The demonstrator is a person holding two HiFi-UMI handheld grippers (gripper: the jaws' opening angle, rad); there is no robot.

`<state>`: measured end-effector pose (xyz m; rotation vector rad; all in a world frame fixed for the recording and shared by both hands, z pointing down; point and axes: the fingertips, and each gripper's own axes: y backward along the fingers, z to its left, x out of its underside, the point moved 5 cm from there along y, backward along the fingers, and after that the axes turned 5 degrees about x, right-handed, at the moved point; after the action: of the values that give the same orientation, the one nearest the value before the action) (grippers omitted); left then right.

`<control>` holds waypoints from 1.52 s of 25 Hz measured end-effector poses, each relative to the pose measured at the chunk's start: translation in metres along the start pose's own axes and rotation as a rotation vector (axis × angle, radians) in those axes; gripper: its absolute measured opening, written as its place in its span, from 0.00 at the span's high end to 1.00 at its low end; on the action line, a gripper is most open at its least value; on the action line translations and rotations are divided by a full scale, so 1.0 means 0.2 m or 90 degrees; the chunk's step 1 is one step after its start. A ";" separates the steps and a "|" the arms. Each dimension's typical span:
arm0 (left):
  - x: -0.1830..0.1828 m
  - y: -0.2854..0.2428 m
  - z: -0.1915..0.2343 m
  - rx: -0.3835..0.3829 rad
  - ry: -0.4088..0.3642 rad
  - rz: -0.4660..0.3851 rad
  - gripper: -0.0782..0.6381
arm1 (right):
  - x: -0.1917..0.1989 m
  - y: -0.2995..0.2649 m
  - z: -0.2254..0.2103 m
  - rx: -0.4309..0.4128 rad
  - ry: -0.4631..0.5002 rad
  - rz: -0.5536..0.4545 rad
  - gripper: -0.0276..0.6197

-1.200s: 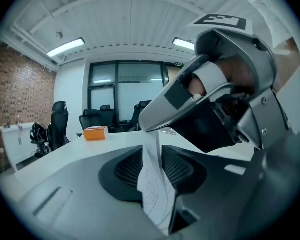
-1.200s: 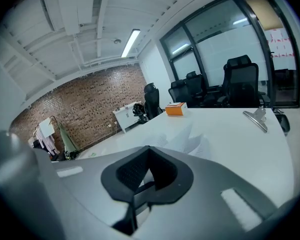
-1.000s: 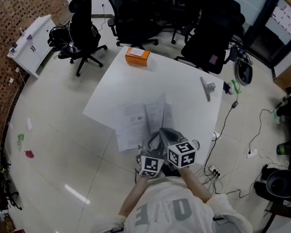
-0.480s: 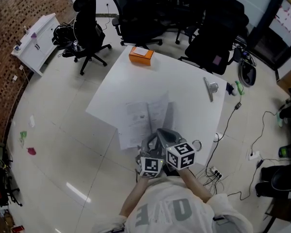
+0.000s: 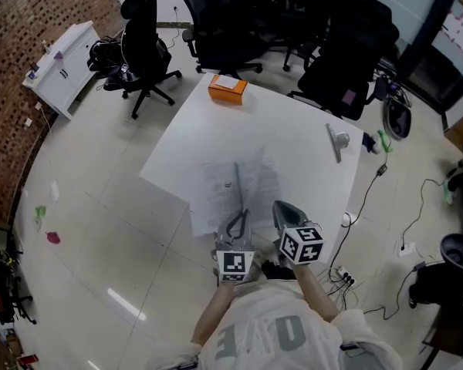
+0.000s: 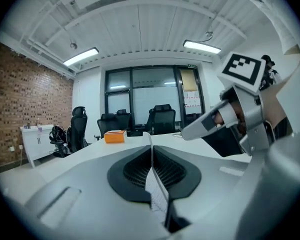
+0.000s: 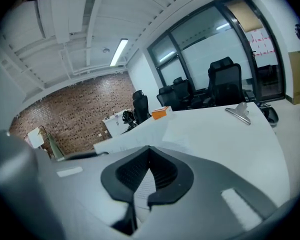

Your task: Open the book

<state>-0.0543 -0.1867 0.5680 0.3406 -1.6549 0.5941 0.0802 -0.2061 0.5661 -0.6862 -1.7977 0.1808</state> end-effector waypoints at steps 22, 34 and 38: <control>0.43 0.37 0.46 -0.238 0.144 0.120 0.85 | 0.42 -0.31 0.05 -0.014 0.169 0.153 0.95; 0.58 0.36 0.50 -0.243 0.165 0.169 0.83 | 0.47 -0.45 0.09 0.000 0.259 0.244 0.95; 0.63 0.35 0.51 -0.254 0.193 0.183 0.84 | 0.46 -0.45 0.09 0.006 0.251 0.246 0.95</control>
<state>-0.1983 -0.1722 0.6705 -0.2698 -1.4929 0.4838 0.0132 -0.2268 0.6772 -0.9862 -1.2772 0.2893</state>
